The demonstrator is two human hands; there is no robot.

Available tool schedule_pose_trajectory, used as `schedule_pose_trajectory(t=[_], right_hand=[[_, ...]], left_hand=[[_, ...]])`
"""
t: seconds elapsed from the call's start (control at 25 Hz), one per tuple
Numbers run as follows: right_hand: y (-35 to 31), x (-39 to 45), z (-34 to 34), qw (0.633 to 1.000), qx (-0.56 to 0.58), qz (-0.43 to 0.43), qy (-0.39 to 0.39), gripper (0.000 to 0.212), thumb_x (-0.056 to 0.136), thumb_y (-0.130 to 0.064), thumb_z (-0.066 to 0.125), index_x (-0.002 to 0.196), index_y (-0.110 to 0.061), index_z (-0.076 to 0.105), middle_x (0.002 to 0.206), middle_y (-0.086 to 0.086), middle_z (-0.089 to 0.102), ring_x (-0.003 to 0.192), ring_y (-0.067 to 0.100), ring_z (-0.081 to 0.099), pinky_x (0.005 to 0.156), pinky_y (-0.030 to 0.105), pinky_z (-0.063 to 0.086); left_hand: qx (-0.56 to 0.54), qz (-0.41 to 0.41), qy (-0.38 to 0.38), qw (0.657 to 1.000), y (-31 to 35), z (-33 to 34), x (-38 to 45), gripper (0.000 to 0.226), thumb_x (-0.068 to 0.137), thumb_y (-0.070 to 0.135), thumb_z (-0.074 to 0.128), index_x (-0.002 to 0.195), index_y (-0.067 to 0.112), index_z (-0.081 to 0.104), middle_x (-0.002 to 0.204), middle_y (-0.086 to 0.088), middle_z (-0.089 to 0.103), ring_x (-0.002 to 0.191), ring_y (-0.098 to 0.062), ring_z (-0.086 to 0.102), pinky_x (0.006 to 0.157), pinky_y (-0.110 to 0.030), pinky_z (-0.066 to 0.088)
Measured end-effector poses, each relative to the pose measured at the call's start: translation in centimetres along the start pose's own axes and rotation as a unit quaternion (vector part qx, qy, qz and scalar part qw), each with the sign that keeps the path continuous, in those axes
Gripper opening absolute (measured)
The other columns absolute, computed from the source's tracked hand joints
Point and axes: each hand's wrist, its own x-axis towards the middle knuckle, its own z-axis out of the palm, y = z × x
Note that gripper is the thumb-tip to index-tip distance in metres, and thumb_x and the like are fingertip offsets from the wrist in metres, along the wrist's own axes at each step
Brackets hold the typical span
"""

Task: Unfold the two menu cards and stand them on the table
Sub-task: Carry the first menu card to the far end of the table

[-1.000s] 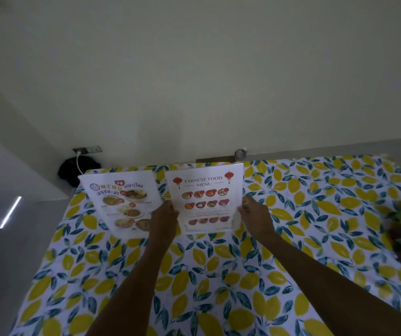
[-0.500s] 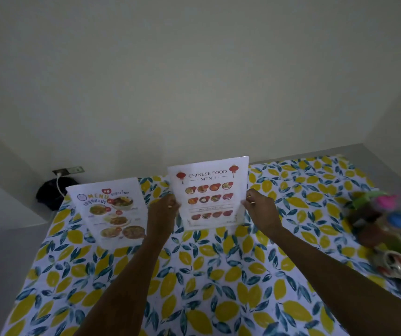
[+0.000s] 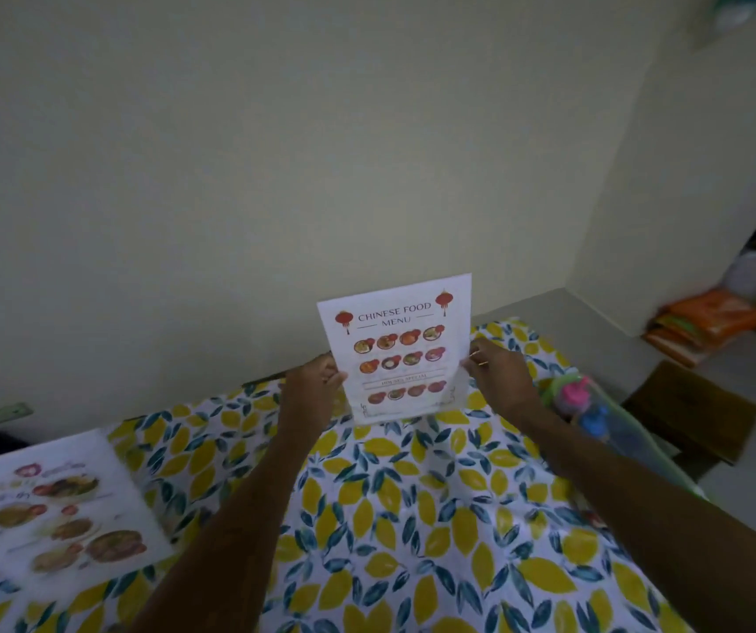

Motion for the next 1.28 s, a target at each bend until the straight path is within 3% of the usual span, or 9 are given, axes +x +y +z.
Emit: schedule_pose_trajectory(t=[0.16, 0.36, 0.48, 0.6, 0.8, 1.04, 1.28], right_hand=[[7.3, 7.8, -2.6, 1.000, 0.004, -0.003, 0.003, 0.010, 0.086, -0.017, 0.067, 0.092, -0.010, 0.062, 0.088, 0.012, 0.075, 0.080, 0.030, 0.070, 0.071, 0.037, 0.053], [16.6, 16.3, -4.0, 0.999, 0.026, 0.018, -0.026, 0.009, 0.087, -0.016, 0.067, 0.090, -0.009, 0.062, 0.085, 0.012, 0.075, 0.077, 0.030, 0.070, 0.070, 0.036, 0.055], [21.9, 20.6, -3.5, 0.999, 0.019, 0.025, -0.042, 0.009, 0.087, -0.018, 0.066, 0.090, -0.011, 0.062, 0.087, 0.011, 0.075, 0.077, 0.027, 0.070, 0.070, 0.032, 0.053], [26.0, 23.5, -2.5, 0.997, 0.023, 0.040, -0.064, 0.009, 0.088, -0.021, 0.065, 0.091, -0.013, 0.061, 0.089, 0.011, 0.075, 0.074, 0.027, 0.070, 0.070, 0.037, 0.058], [31.0, 27.3, -0.7, 0.995, 0.035, 0.053, -0.079, 0.008, 0.088, -0.021, 0.064, 0.092, -0.014, 0.061, 0.087, 0.012, 0.074, 0.072, 0.027, 0.070, 0.068, 0.042, 0.060], [33.9, 29.8, 1.7, 0.995, 0.029, 0.054, -0.082, 0.012, 0.090, -0.022, 0.062, 0.095, -0.011, 0.060, 0.088, 0.014, 0.074, 0.076, 0.030, 0.069, 0.068, 0.035, 0.056], [35.1, 29.7, 3.2, 0.996, 0.022, 0.042, -0.072, 0.014, 0.094, -0.026, 0.056, 0.101, -0.014, 0.060, 0.085, 0.008, 0.072, 0.070, 0.021, 0.065, 0.066, 0.039, 0.059]], left_hand=[[0.056, 0.025, 0.006, 0.998, 4.2, 7.7, 5.8, 0.019, 0.088, 0.020, 0.070, 0.075, 0.008, 0.062, 0.078, -0.009, 0.075, 0.068, -0.024, 0.071, 0.056, -0.020, 0.042], [0.032, -0.020, -0.008, 0.999, 8.4, 17.4, 12.1, 0.014, 0.090, 0.022, 0.067, 0.087, 0.008, 0.067, 0.083, -0.003, 0.074, 0.067, -0.013, 0.066, 0.055, -0.011, 0.040], [0.000, -0.038, -0.035, 0.999, 9.8, 22.6, 15.0, 0.009, 0.090, 0.019, 0.065, 0.094, 0.011, 0.067, 0.087, 0.000, 0.075, 0.072, -0.013, 0.071, 0.064, -0.026, 0.058], [0.019, -0.049, -0.047, 0.997, 10.0, 26.7, 17.8, 0.014, 0.090, 0.018, 0.065, 0.097, 0.007, 0.068, 0.093, -0.007, 0.077, 0.079, -0.018, 0.072, 0.073, -0.039, 0.061], [0.046, -0.071, -0.066, 0.994, 9.9, 31.8, 21.7, 0.015, 0.091, 0.018, 0.065, 0.097, 0.005, 0.069, 0.094, -0.009, 0.077, 0.077, -0.018, 0.073, 0.073, -0.037, 0.063], [0.062, -0.112, -0.070, 0.989, 8.6, 35.1, 24.3, 0.019, 0.091, 0.025, 0.064, 0.093, 0.007, 0.065, 0.094, -0.009, 0.076, 0.077, -0.021, 0.071, 0.071, -0.043, 0.062], [0.058, -0.090, -0.060, 0.992, 7.9, 36.0, 25.0, 0.023, 0.094, 0.028, 0.062, 0.090, 0.005, 0.064, 0.095, -0.011, 0.077, 0.071, -0.025, 0.072, 0.064, -0.043, 0.062]])
